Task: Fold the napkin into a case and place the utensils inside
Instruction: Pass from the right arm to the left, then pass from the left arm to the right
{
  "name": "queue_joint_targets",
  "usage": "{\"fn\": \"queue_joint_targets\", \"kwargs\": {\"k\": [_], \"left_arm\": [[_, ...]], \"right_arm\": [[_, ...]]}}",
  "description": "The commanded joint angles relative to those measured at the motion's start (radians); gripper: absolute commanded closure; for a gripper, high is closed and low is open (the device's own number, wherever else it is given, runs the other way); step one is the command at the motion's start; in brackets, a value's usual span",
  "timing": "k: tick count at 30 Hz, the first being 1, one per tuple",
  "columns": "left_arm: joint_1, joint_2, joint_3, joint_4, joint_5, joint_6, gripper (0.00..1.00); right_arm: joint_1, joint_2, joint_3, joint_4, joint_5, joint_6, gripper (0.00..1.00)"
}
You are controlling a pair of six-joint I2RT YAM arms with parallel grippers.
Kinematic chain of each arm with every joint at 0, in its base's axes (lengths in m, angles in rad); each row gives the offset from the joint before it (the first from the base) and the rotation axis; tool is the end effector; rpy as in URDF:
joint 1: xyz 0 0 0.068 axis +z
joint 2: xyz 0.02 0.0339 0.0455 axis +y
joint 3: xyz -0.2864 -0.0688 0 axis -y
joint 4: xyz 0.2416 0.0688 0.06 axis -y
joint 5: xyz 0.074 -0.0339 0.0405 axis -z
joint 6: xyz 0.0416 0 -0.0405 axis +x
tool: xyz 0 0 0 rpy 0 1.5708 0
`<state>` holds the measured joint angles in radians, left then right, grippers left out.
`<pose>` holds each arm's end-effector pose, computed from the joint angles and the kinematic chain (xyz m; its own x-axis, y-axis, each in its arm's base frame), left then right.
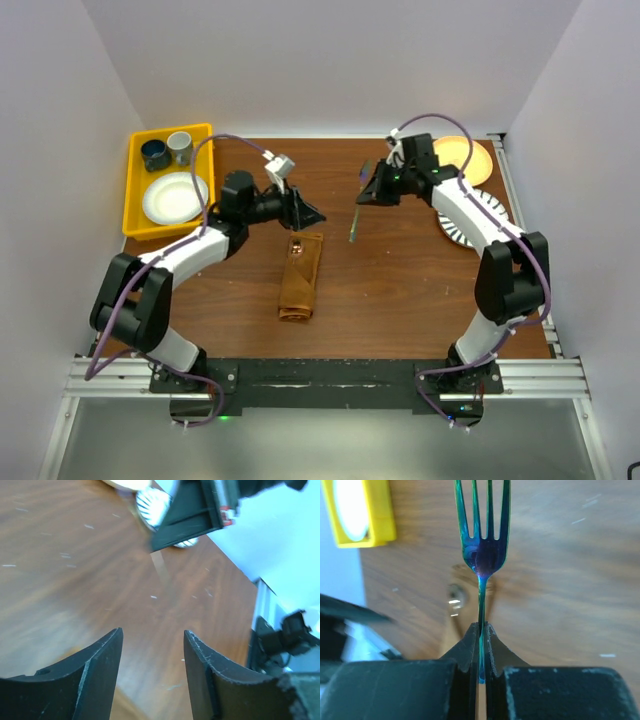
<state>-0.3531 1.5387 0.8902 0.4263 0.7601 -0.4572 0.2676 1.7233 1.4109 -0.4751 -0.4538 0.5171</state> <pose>0.3102 -0.1449 0.2787 -0.5745 -0.1292 -0.8082 0.6994 0.4353 -0.5668 0.3717 0.1208 0.3005 -0.8590 0.2252 -0.4598 -0.1281 0.7750 0.6189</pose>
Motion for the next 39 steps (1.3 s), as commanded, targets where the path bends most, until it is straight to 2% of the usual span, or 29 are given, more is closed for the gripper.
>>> {"fn": "queue_joint_targets", "kwargs": {"k": [1,7,13,17,20,21,22,24,25,26,29,32,34,36,39], "left_arm": [[-0.096,0.017,0.05,-0.044,-0.076,0.011,0.44],[-0.144,0.034,0.039,-0.064,-0.085,0.017,0.41],[-0.172,0.063,0.056,-0.116,-0.168,0.046,0.52],[-0.179,0.092,0.093,-0.149,-0.193,0.057,0.54],[-0.179,0.112,0.092,-0.136,-0.167,0.042,0.78],[-0.179,0.113,0.084,-0.118,-0.142,0.032,1.0],[-0.179,0.113,0.064,-0.097,-0.089,0.017,1.0],[-0.176,0.107,0.027,0.0,-0.027,-0.053,1.0],[-0.163,0.101,-0.026,0.116,0.031,-0.095,1.0],[-0.152,0.092,-0.054,0.187,0.057,-0.191,1.0],[-0.113,0.078,-0.146,0.422,0.125,-0.35,1.0],[-0.096,0.077,-0.207,0.607,0.154,-0.481,1.0],[-0.096,0.087,-0.247,0.757,0.173,-0.553,1.0],[-0.096,0.104,-0.275,0.856,0.182,-0.659,1.0],[-0.087,0.135,-0.287,1.003,0.205,-0.744,1.0]], "right_arm": [[0.117,-0.033,0.002,0.066,0.11,0.227,1.0],[0.163,-0.011,-0.01,0.075,0.109,0.248,1.0],[0.202,-0.008,-0.02,0.104,0.087,0.254,1.0],[0.217,-0.008,-0.038,0.125,0.073,0.267,1.0],[0.22,-0.011,-0.046,0.13,0.069,0.259,1.0],[0.222,-0.016,-0.047,0.145,0.069,0.242,1.0],[0.22,-0.019,-0.049,0.15,0.066,0.226,0.98],[0.217,-0.016,-0.027,0.151,0.067,0.155,0.71],[0.213,-0.016,0.002,0.148,0.07,0.121,0.44],[0.202,-0.018,0.016,0.147,0.063,0.092,0.31],[0.135,-0.014,0.08,0.127,-0.043,-0.072,0.12],[0.101,-0.048,0.062,0.168,-0.129,-0.137,0.04],[0.088,-0.068,0.045,0.216,-0.135,-0.15,0.04],[0.087,-0.077,0.037,0.268,-0.16,-0.163,0.1],[0.084,-0.096,-0.012,0.389,-0.288,-0.151,0.16]]}}
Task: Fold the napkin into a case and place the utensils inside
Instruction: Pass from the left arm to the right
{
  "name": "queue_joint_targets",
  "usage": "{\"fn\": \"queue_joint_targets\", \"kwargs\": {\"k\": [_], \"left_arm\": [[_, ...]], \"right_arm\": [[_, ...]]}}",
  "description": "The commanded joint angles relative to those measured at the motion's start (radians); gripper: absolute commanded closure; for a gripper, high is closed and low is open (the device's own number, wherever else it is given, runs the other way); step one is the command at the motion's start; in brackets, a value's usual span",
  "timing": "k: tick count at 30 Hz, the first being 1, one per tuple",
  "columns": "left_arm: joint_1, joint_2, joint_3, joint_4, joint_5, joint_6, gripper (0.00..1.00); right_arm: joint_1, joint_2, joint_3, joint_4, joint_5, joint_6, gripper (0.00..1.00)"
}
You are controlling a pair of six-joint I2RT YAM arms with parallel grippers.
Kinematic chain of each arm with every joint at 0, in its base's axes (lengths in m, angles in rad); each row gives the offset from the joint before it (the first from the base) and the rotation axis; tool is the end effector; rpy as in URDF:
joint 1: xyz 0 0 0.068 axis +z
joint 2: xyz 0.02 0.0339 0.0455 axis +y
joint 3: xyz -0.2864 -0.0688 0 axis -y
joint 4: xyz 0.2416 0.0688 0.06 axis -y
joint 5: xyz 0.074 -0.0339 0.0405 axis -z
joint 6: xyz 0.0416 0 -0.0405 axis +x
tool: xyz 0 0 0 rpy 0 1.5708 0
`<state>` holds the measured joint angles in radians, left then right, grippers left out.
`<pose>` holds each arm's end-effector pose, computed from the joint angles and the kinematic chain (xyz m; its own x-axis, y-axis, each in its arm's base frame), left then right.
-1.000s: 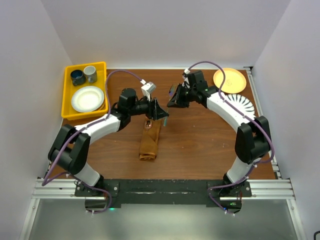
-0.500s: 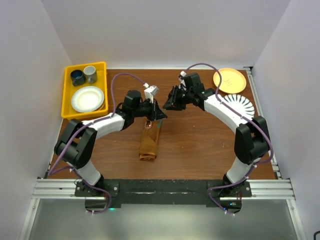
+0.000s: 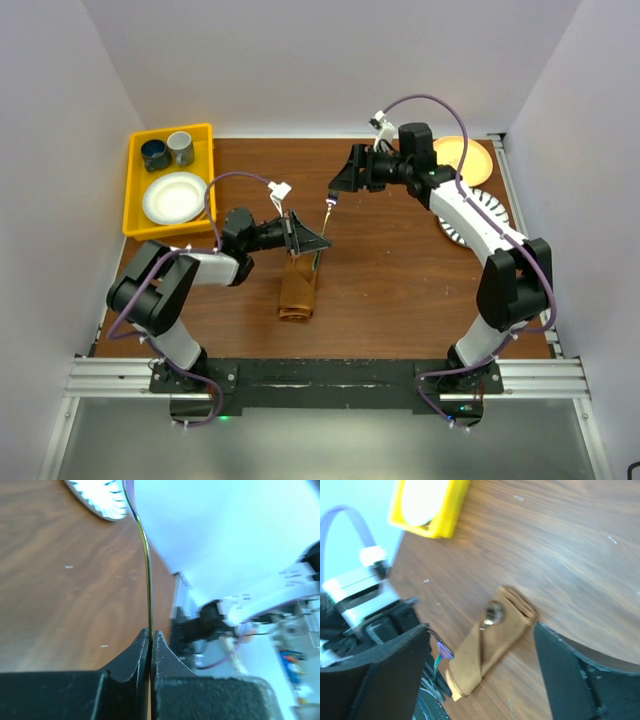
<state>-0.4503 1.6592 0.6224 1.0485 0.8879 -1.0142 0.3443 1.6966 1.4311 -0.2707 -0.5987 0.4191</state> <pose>0.2742 -0.1684 0.2225 -0.8206 -0.1984 -0.5360 0.5230 0.1175 -0.8442 0.3667 0.1564 0.3368 -0.7383 0.0924 -0.6681 -0.4756 0.6311 0.6128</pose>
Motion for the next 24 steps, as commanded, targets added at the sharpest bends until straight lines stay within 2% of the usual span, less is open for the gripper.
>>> {"fn": "queue_joint_targets", "kwargs": {"k": [1,4,10,15,20,24], "left_arm": [[0.012,0.019,-0.02,0.415,0.077,-0.202,1.0],[0.013,0.028,-0.024,0.413,0.056,-0.234,1.0],[0.013,0.042,-0.044,0.449,0.031,-0.267,1.0],[0.031,0.04,-0.064,0.456,0.02,-0.265,1.0],[0.039,0.034,-0.073,0.467,0.022,-0.274,1.0],[0.039,0.031,-0.081,0.476,0.016,-0.276,1.0]], "right_arm": [[0.007,-0.074,-0.058,0.214,-0.18,-0.048,0.18],[0.009,-0.084,-0.103,0.332,-0.22,-0.002,0.26],[0.009,-0.063,-0.067,0.346,-0.245,0.024,0.5],[0.007,-0.064,-0.103,0.433,-0.268,0.099,0.52],[0.01,-0.071,-0.126,0.435,-0.256,0.107,0.6],[0.015,-0.068,-0.136,0.429,-0.239,0.099,0.61]]}}
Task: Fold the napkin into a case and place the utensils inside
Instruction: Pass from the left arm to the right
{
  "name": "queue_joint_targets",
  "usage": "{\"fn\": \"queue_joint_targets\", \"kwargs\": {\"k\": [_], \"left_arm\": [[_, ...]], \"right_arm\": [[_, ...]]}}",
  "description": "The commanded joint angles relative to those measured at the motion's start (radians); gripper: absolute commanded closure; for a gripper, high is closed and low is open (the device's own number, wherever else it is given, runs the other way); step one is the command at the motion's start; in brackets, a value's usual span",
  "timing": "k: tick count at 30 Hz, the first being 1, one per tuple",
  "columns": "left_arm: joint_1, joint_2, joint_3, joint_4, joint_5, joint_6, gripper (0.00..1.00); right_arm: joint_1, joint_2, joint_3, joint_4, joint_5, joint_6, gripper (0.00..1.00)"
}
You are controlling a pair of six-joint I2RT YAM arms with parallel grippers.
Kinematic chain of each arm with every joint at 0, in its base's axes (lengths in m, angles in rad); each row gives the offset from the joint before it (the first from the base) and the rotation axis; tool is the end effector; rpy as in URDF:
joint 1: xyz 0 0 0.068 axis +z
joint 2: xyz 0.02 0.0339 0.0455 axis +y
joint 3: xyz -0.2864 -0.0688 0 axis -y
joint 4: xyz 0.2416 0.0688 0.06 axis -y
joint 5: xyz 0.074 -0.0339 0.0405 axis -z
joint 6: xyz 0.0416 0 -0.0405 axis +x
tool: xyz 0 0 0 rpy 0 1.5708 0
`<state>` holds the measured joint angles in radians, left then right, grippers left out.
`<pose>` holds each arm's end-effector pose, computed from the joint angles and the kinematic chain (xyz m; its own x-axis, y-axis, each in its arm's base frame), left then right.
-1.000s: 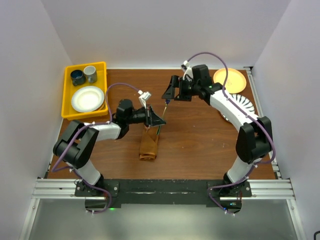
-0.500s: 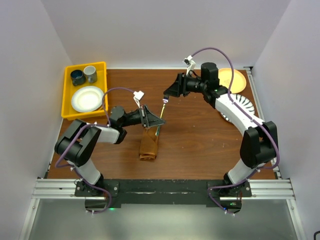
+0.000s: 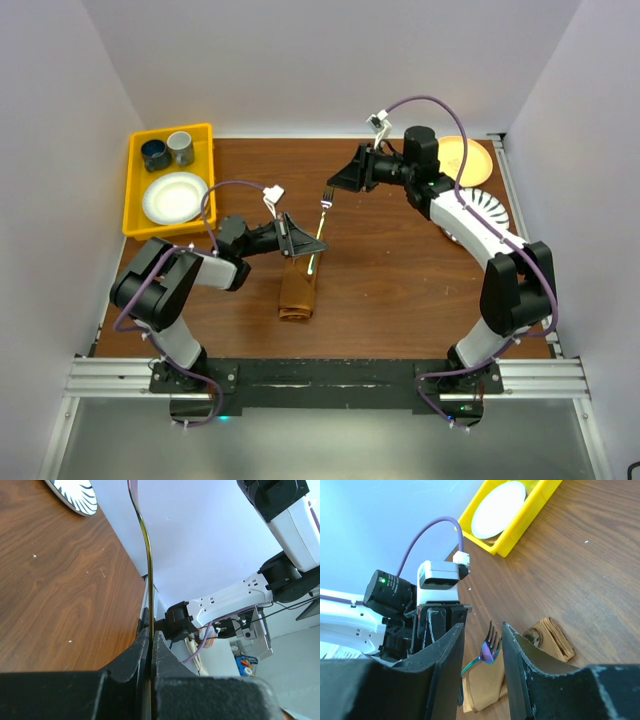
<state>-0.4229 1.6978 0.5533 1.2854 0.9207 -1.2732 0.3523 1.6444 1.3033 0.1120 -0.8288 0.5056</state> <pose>0.2682 -0.1570 0.2164 -0.8870 -0.2353 -0.3972 0.4060 0.0119 -0.9138 0.3538 0.1628 0.3517 -0.6257 0.1187 -0.7709 -0.6902 0.3761 0.6181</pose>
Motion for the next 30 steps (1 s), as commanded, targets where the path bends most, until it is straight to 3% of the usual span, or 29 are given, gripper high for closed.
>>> {"fn": "queue_joint_targets", "kwargs": {"k": [1,12,16,20,28,30], "left_arm": [[0.012,-0.007,-0.012,0.241,-0.017,-0.021,1.0],[0.015,0.017,-0.012,0.319,-0.028,-0.089,1.0],[0.015,0.022,-0.013,0.339,-0.029,-0.104,1.0],[0.015,0.025,-0.013,0.348,-0.029,-0.11,1.0],[0.013,0.031,-0.015,0.374,-0.034,-0.14,1.0],[0.013,0.033,-0.015,0.379,-0.036,-0.147,1.0]], "right_arm": [[0.01,-0.014,-0.01,0.046,-0.01,0.011,0.62],[0.028,-0.029,-0.05,0.055,-0.015,-0.019,0.76],[0.028,-0.028,-0.044,0.02,0.016,-0.05,0.68],[0.03,-0.021,-0.039,0.025,0.019,-0.052,0.76],[0.031,-0.009,-0.033,0.025,0.025,-0.061,0.73],[0.034,-0.008,-0.03,0.023,0.023,-0.065,0.77]]}}
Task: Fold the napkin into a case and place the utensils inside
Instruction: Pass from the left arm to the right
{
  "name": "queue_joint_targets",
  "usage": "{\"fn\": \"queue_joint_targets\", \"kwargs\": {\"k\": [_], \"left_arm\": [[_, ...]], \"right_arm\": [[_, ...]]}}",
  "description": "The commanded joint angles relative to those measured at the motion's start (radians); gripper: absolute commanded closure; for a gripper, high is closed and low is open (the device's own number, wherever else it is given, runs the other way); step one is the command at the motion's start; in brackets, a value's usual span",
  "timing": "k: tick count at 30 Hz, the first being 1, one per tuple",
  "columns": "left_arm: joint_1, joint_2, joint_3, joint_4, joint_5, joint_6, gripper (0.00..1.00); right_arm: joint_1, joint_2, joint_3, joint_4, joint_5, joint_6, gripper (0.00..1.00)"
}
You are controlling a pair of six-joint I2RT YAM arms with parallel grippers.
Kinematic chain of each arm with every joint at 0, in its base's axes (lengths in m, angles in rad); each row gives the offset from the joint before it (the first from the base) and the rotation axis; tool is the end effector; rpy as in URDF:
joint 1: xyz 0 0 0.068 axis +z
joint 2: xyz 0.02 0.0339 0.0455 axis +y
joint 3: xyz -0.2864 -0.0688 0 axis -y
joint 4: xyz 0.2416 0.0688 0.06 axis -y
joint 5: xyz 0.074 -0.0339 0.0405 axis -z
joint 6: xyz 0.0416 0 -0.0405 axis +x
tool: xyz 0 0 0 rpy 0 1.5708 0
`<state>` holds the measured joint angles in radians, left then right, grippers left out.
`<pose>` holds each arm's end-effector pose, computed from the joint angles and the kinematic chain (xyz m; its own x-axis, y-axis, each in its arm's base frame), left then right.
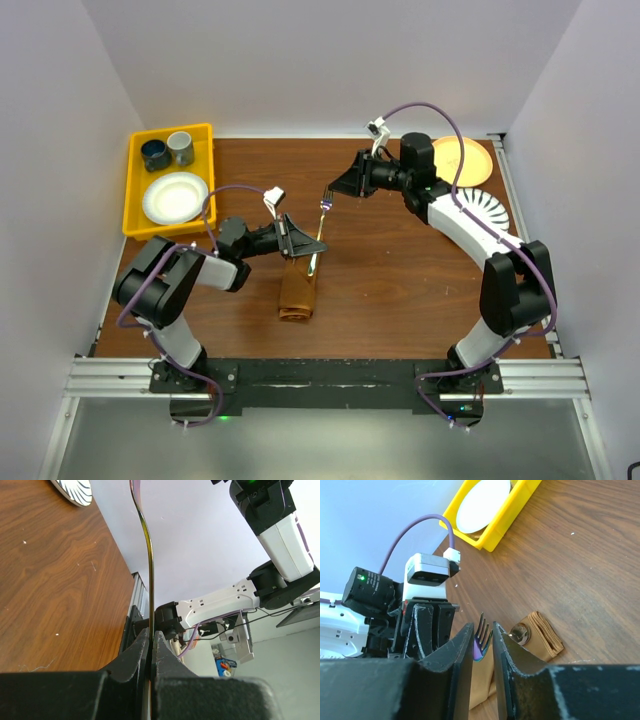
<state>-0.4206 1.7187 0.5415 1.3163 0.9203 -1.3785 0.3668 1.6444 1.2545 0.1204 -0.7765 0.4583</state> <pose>0.2681 -0.1562 0.2104 -0.9247 -0.2376 -0.2976 0.3090 -0.0114 -0.9510 0.3511 0.1661 0.3352 -0.6151 0.1018 -0.7819 -0.6850 0.4222 0.5938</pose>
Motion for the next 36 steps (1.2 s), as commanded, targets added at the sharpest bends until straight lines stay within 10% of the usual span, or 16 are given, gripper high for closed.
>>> {"fn": "queue_joint_targets", "kwargs": {"k": [1,5,9,36], "left_arm": [[0.011,0.013,-0.002,0.351,-0.035,-0.045,1.0],[0.009,0.012,-0.005,0.366,-0.035,-0.057,1.0],[0.009,0.009,-0.011,0.368,-0.035,-0.056,1.0],[0.008,0.015,-0.015,0.368,-0.038,-0.056,1.0]], "right_arm": [[0.02,-0.003,0.02,0.015,-0.03,-0.02,0.79],[0.026,0.008,0.032,-0.001,-0.021,-0.033,0.89],[0.024,0.008,0.039,-0.018,-0.001,-0.038,0.7],[0.024,0.046,0.068,0.018,0.0,-0.001,0.69]]}}
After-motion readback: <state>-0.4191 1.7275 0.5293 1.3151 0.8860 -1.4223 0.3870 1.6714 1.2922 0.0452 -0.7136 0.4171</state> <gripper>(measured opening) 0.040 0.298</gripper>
